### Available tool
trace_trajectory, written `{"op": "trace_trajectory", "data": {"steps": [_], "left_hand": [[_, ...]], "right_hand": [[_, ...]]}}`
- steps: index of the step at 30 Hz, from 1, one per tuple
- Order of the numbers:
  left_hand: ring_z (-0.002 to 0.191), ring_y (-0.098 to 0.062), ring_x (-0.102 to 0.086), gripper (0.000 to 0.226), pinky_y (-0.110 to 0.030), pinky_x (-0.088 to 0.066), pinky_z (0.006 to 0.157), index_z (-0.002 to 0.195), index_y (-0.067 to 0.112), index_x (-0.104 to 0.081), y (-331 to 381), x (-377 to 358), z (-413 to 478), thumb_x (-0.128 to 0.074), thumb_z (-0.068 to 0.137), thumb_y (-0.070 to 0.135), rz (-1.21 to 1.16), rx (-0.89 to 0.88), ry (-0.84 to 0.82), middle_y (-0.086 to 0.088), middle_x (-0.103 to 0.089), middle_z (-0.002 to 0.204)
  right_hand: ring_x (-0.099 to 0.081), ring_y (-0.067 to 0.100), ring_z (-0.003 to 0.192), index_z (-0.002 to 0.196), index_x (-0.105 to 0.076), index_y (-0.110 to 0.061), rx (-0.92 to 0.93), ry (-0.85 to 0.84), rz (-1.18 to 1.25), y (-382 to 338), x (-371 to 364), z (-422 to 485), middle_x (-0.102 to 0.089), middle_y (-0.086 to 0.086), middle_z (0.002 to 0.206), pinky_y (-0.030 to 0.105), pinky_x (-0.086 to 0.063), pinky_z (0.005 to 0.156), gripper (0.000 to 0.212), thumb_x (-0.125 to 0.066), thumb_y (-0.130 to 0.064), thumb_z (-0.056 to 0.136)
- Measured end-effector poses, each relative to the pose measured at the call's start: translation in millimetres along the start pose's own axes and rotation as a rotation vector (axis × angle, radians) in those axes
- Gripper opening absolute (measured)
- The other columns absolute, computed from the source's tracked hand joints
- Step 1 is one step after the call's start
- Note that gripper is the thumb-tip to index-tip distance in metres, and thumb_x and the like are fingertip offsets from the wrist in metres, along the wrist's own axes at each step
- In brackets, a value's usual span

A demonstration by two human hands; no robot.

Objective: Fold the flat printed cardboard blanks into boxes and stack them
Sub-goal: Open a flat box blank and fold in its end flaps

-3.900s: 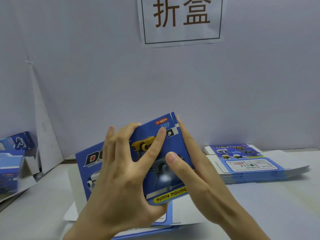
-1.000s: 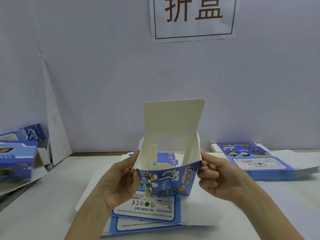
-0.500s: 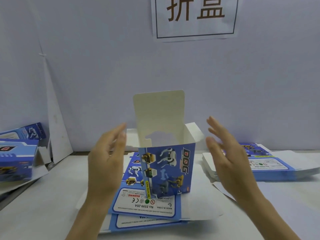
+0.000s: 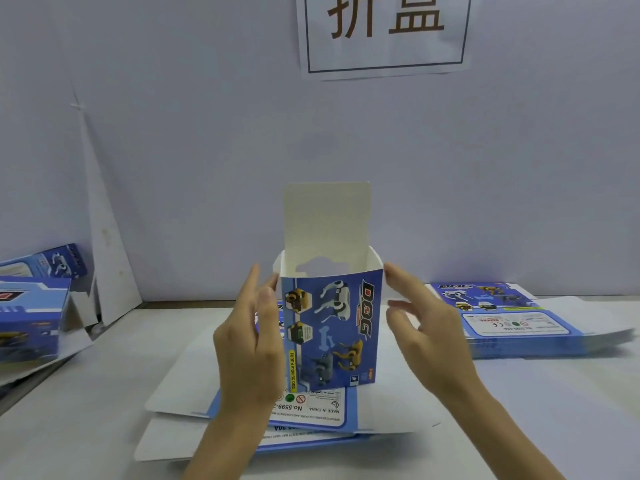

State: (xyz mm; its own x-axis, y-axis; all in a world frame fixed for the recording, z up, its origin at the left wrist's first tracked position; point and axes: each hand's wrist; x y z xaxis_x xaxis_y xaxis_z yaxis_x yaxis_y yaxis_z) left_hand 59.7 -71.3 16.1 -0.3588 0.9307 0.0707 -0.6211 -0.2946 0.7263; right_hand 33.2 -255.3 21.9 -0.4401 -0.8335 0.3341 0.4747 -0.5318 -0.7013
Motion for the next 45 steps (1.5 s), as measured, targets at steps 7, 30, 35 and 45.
{"op": "trace_trajectory", "data": {"steps": [7, 30, 35, 45], "left_hand": [[0.104, 0.004, -0.062, 0.043, -0.013, -0.052, 0.072, 0.13, 0.034, -0.045, -6.9, -0.1, 4.3, -0.037, 0.089, 0.042, -0.277, 0.194, -0.041, 0.025, -0.066, 0.109], [0.127, -0.004, -0.03, 0.137, -0.036, -0.036, 0.105, 0.119, 0.071, 0.021, -20.1, -12.6, -4.2, -0.086, 0.033, 0.061, 0.005, 0.256, -0.375, 0.022, -0.021, 0.137], [0.116, 0.013, -0.028, 0.133, -0.014, -0.036, 0.094, 0.114, 0.078, 0.022, -32.2, -18.1, -13.4, -0.09, 0.053, 0.039, 0.051, 0.113, -0.362, 0.03, -0.019, 0.124], [0.133, -0.003, -0.022, 0.127, -0.031, -0.036, 0.105, 0.12, 0.069, 0.021, -41.6, -22.9, -18.0, -0.087, 0.059, 0.043, 0.089, 0.082, -0.361, 0.026, -0.011, 0.139]], "right_hand": [[-0.051, -0.013, 0.114, 0.129, -0.04, -0.043, -0.095, -0.028, 0.284, -3.0, -4.2, 1.5, -0.053, -0.036, 0.121, 0.011, -0.051, 0.081, 0.054, -0.055, -0.013, 0.086], [-0.058, 0.002, 0.054, 0.122, -0.04, -0.058, -0.044, -0.259, 0.018, -23.7, -6.2, -4.7, -0.064, -0.007, 0.054, 0.013, -0.048, 0.059, 0.074, -0.041, 0.007, 0.086], [-0.065, 0.015, 0.074, 0.118, -0.063, -0.019, -0.099, 0.152, 0.114, -25.0, 7.1, 10.8, -0.069, -0.002, 0.077, 0.035, -0.056, 0.07, 0.036, -0.053, -0.006, 0.086], [-0.043, 0.013, 0.054, 0.073, -0.058, 0.004, -0.072, 0.071, -0.14, -48.1, 6.8, 108.7, -0.05, -0.001, 0.057, 0.025, -0.034, 0.052, 0.04, -0.06, -0.033, 0.089]]}}
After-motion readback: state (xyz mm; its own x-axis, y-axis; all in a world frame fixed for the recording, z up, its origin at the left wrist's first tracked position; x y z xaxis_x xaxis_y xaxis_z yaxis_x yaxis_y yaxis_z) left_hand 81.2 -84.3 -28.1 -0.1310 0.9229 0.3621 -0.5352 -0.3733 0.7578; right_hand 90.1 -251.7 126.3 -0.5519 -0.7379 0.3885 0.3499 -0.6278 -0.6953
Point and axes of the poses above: each hand's wrist, its own z-axis towards the middle knuckle, its own x-axis out of the back of the hand, y = z × x
